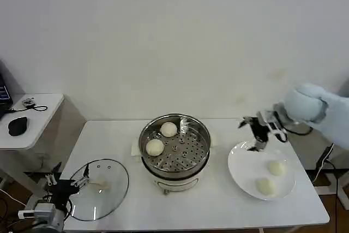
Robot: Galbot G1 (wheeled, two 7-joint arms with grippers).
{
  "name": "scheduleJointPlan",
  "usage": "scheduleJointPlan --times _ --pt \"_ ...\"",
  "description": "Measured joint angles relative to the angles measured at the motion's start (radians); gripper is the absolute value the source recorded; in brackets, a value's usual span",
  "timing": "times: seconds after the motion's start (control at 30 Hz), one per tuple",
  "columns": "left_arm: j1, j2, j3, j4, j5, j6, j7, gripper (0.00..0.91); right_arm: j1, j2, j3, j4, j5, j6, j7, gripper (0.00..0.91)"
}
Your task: Take steamed baozi put them in steamer then cover it.
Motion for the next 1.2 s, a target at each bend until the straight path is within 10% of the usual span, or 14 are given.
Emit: scheduleJointPlan --times 0.53,1.2 --pt "0.005 -0.008 0.008 0.015 0.014 0.001 -0.001 0.907 -0.509 -0.095 0.356 -0.003 -0.156 0.027 -0.015 0.907" --pt "0.006 0.000 -0.013 0.016 0.014 0.007 -0.002 0.907 -0.662 0.002 0.444 -0.113 -0.224 0.034 0.001 0.867"
